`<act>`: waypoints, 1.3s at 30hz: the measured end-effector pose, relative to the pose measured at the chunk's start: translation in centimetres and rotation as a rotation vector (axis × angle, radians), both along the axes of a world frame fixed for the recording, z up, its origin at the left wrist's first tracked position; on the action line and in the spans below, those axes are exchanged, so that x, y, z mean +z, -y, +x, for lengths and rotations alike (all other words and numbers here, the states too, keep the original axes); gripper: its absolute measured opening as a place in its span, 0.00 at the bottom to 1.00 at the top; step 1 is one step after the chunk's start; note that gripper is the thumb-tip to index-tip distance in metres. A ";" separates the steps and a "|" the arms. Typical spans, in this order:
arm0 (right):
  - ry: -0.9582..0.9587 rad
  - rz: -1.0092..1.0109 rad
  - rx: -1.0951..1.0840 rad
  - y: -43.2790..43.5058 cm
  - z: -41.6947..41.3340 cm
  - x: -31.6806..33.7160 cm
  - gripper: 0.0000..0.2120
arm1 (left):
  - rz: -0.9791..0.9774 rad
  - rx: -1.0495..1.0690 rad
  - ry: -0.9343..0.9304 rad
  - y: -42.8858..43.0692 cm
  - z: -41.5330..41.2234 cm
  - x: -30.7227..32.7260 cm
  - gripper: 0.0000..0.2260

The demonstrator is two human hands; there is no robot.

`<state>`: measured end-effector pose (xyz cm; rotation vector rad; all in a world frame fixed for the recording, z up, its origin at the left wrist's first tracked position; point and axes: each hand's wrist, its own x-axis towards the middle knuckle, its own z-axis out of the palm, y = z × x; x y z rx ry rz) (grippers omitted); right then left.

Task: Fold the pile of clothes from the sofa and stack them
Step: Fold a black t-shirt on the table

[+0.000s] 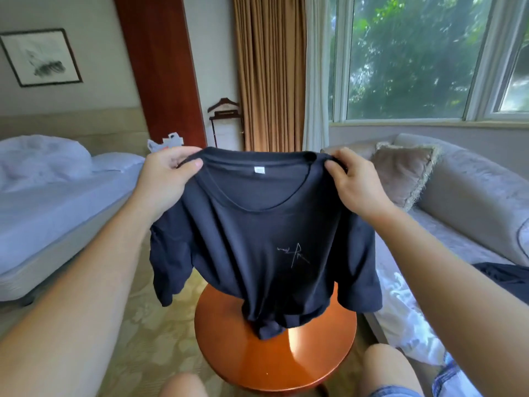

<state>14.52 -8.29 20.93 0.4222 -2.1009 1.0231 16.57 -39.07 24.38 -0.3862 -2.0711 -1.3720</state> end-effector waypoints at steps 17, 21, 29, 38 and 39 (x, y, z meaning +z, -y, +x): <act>0.181 0.210 -0.265 -2.1 -2.7 -3.7 0.12 | -0.366 0.224 0.169 -1.4 -3.1 -4.0 0.10; 0.343 0.275 -0.307 -2.8 -8.1 -9.6 0.12 | -0.310 0.002 0.540 -1.7 -8.0 -9.1 0.16; 0.682 0.177 -0.322 -1.6 -17.6 -17.9 0.12 | -0.469 0.095 0.821 -0.1 -18.5 -18.6 0.09; 0.882 0.050 -0.322 -0.4 -21.1 -27.2 0.09 | -0.558 -0.145 1.203 2.2 -20.8 -26.9 0.14; 0.887 0.044 -0.317 -0.3 -21.3 -27.7 0.09 | -0.527 -0.119 1.185 2.6 -20.9 -27.4 0.13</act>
